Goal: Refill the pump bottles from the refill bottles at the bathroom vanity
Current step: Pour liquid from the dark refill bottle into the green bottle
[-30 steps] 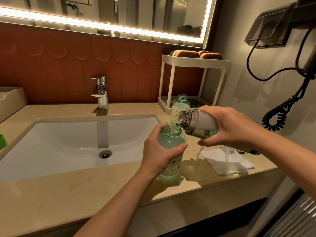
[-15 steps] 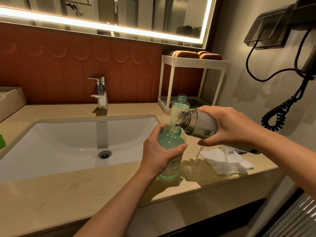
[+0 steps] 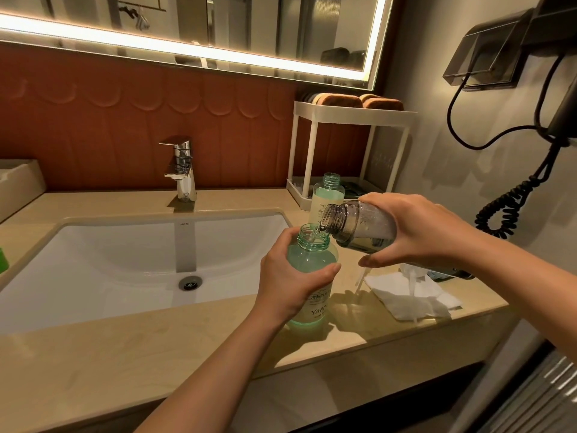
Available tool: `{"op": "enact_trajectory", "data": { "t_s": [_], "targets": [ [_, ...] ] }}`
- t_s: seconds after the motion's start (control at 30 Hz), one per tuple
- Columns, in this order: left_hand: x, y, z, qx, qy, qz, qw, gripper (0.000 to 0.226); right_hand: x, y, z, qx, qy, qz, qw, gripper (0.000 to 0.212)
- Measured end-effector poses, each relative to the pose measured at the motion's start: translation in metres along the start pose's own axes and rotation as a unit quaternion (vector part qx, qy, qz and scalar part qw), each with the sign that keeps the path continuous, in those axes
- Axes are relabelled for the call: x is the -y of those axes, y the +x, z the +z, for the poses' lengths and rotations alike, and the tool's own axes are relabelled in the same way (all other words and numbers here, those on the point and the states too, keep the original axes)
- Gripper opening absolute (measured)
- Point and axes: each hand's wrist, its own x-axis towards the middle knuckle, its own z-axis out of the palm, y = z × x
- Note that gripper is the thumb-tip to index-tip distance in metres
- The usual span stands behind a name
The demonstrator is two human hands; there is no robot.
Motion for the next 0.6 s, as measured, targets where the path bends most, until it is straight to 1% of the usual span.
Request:
{"op": "enact_trajectory", "data": {
  "t_s": [0.23,0.4,0.6],
  "targets": [
    [0.0004,0.0001,0.0003,0.001,-0.002,-0.002,1.0,0.058,0.0015,-0.0002,-0.0021,0.003,-0.008,0.001,1.0,0.078],
    [0.0018,0.0003,0.0003,0.0,-0.003,-0.002,1.0,0.066,0.0026,-0.0004,-0.0032,0.004,-0.014,0.004,1.0,0.078],
    [0.0016,0.0002,0.0004,-0.002,-0.005,-0.001,1.0,0.061,0.004,-0.0008,-0.005,0.008,-0.019,0.007,1.0,0.079]
  ]
}}
